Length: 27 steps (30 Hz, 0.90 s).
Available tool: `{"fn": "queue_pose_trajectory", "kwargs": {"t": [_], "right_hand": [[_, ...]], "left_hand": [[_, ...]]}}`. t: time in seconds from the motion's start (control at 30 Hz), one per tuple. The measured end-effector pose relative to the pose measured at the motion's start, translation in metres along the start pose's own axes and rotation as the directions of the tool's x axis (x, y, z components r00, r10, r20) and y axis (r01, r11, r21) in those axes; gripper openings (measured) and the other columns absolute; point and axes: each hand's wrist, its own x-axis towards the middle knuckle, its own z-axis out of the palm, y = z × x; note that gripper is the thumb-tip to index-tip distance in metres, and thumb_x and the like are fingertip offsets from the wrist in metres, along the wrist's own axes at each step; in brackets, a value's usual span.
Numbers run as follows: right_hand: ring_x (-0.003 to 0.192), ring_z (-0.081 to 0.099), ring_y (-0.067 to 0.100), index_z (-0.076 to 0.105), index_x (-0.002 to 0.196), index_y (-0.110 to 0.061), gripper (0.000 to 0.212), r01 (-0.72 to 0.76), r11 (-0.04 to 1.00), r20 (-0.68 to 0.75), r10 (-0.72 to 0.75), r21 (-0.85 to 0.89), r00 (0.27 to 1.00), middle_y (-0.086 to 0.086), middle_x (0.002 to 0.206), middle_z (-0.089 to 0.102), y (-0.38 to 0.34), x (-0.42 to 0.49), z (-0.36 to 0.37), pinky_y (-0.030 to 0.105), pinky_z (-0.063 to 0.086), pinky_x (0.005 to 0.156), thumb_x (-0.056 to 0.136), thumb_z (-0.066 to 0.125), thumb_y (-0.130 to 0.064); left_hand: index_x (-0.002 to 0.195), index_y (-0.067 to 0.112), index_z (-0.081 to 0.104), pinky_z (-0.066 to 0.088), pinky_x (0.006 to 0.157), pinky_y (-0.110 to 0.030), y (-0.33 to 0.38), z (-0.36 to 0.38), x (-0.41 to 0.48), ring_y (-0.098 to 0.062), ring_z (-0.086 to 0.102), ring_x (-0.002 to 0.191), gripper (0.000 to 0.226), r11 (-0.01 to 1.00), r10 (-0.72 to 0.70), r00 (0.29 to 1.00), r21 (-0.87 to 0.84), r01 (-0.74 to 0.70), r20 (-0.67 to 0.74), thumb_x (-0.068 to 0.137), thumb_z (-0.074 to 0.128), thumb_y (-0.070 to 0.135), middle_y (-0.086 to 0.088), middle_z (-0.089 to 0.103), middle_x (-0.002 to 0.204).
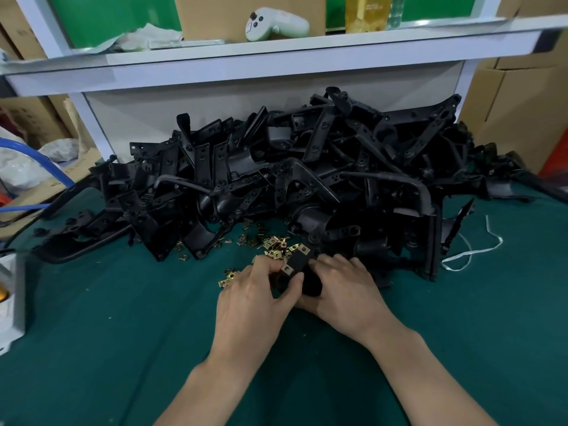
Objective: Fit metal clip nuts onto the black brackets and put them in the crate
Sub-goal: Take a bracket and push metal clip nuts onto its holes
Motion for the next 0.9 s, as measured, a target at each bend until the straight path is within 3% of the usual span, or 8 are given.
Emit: {"fn": "queue_pose_trajectory", "kwargs": {"t": [0.27,0.43,0.67,0.8,0.9], "right_hand": [[0.108,0.050,0.012,0.057,0.122,-0.032,0.069,-0.003,1.000,-0.009,0.003,0.015,1.000,-0.014,0.112,0.058,0.000,0.000,0.000,0.030,0.030,0.089,0.078,0.032,-0.079],[0.109,0.049,0.011,0.055,0.126,-0.033,0.069,0.011,0.999,-0.040,-0.010,0.030,0.999,-0.015,0.114,0.058,0.000,-0.001,0.000,0.028,0.028,0.087,0.078,0.031,-0.077],[0.108,0.054,0.015,0.057,0.126,-0.024,0.071,0.038,0.999,-0.126,-0.036,0.009,0.991,-0.011,0.116,0.061,-0.005,-0.008,-0.004,0.030,0.034,0.090,0.082,0.027,-0.070],[0.086,0.062,0.022,0.062,0.102,-0.015,0.046,0.048,0.998,-0.295,-0.036,0.032,0.955,-0.002,0.092,0.066,-0.013,-0.016,-0.008,0.035,0.045,0.078,0.085,0.046,-0.055],[0.078,0.063,0.023,0.061,0.094,-0.013,0.028,0.040,0.995,-0.372,-0.003,0.092,0.928,0.001,0.086,0.066,-0.018,-0.025,-0.014,0.033,0.045,0.066,0.090,0.063,-0.041]], "left_hand": [[0.093,0.020,0.062,0.047,0.052,-0.029,-0.003,0.002,0.002,-0.016,0.064,0.062,0.034,0.994,0.085,0.996,0.064,-0.084,-0.019,0.085,0.061,0.053,0.010,0.066,0.073],[0.098,0.022,0.060,0.052,0.062,-0.036,-0.002,0.003,0.001,-0.016,0.064,0.069,0.035,0.999,0.043,0.999,-0.017,-0.043,0.002,0.086,0.060,0.054,0.012,0.066,0.080],[0.103,0.026,0.053,0.053,0.068,-0.031,0.003,0.005,-0.002,-0.008,0.063,0.080,0.032,0.993,0.017,1.000,-0.115,-0.018,-0.005,0.086,0.059,0.052,0.014,0.065,0.089],[0.106,0.044,0.050,0.048,0.075,-0.019,0.002,0.003,-0.005,0.000,0.062,0.091,0.022,0.965,-0.021,0.998,-0.261,0.036,0.058,0.089,0.059,0.055,0.020,0.065,0.094],[0.107,0.055,0.050,0.044,0.076,-0.008,0.007,-0.002,-0.006,0.005,0.062,0.095,0.018,0.897,-0.047,0.993,-0.432,0.090,0.109,0.094,0.061,0.049,0.029,0.064,0.101]]}}
